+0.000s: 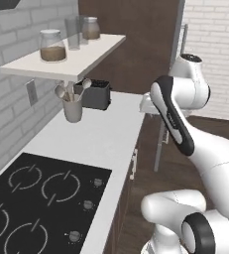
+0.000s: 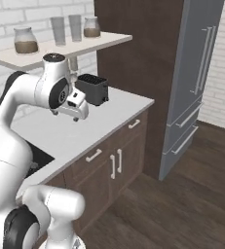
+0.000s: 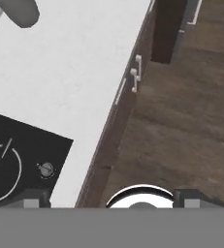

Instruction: Take a straw from the drawer in front and place it inside the glass cup on the dining counter.

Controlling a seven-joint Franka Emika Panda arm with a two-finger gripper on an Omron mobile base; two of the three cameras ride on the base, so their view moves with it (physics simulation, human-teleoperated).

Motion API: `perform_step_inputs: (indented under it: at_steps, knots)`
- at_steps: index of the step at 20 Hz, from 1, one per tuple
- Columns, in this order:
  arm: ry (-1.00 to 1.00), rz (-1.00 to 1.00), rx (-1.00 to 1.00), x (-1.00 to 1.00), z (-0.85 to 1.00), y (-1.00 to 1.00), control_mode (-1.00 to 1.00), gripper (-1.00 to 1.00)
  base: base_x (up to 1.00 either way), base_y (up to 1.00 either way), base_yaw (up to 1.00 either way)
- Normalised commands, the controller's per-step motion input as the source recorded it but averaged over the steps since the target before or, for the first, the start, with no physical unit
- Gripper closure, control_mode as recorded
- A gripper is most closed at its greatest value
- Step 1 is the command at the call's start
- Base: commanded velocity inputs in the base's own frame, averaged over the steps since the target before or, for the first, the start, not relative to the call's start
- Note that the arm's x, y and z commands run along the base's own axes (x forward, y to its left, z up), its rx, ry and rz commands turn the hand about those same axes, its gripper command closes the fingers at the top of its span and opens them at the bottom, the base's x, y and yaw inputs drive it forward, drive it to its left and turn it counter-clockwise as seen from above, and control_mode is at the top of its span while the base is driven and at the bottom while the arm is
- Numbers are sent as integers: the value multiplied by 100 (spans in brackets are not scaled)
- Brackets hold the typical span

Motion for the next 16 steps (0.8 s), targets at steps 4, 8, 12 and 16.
perform_step_inputs:
  at_steps: [4,8,12,16]
  knots:
    - [0,-13,49,0,-12,-100,-100,-100,0,0,0]
    - [0,-10,50,0,-34,-100,-100,-100,0,0,0]
    - [0,-6,45,9,-62,-96,-100,-100,0,0,0]
    - [0,-1,46,30,-89,-73,-100,-100,0,0,0]
